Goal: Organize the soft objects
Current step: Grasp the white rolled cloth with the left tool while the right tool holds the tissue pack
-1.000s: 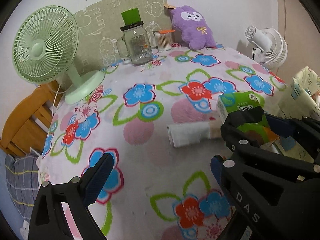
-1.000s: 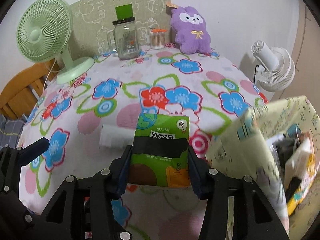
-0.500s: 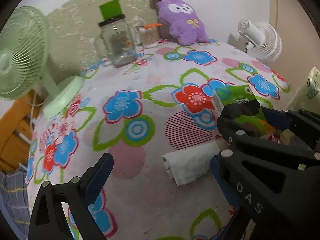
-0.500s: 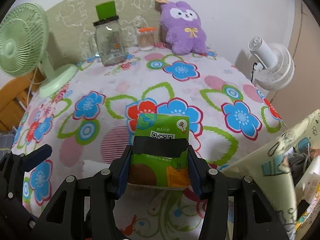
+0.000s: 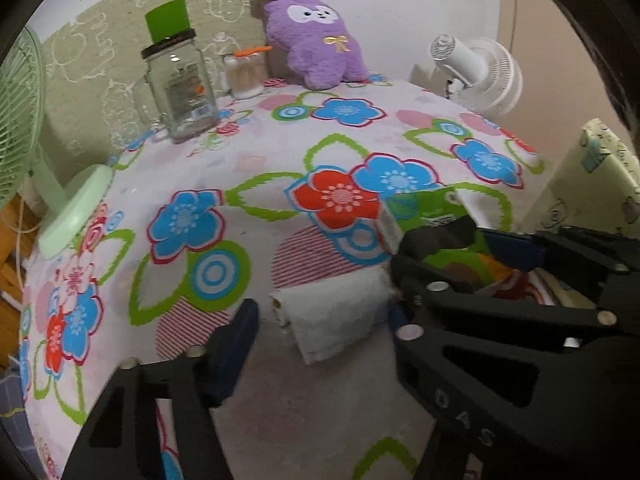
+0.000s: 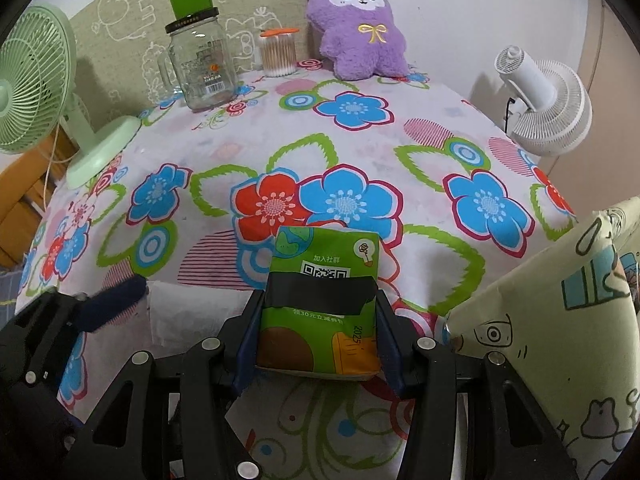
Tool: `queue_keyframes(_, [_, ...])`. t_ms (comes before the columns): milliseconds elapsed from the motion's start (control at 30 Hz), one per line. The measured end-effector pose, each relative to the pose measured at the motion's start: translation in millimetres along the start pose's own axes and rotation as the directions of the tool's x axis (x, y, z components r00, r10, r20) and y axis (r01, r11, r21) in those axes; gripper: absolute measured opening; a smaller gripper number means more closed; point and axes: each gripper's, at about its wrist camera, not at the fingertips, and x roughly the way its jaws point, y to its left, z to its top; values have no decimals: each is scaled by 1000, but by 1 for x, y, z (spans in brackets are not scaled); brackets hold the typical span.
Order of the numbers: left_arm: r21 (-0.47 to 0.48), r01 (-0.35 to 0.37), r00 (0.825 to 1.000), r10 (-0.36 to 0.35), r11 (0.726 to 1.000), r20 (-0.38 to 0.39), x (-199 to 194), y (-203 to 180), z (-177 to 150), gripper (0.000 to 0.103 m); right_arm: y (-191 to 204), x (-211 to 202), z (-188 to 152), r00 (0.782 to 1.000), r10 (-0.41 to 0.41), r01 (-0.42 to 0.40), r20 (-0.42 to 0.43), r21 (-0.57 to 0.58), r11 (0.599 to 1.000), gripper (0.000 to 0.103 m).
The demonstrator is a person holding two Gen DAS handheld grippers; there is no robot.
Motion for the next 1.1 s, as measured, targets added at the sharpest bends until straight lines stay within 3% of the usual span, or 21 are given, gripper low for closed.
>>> queue_keyframes(467, [-20, -17, 1000, 17, 1000, 3, -11, -1, -7, 34, 5, -6, -4, 999, 33, -33, -10, -31, 999, 54])
queue_keyframes(533, [-22, -30, 1000, 30, 999, 0, -13, -1, -9, 17, 7, -8, -5, 999, 38, -38, -11, -36, 999, 54])
queue_keyframes(1100, [-90, -63, 998, 64, 994, 13, -45, -5, -35, 15, 22, -33, -26, 996, 90, -90, -7, -98, 991, 54])
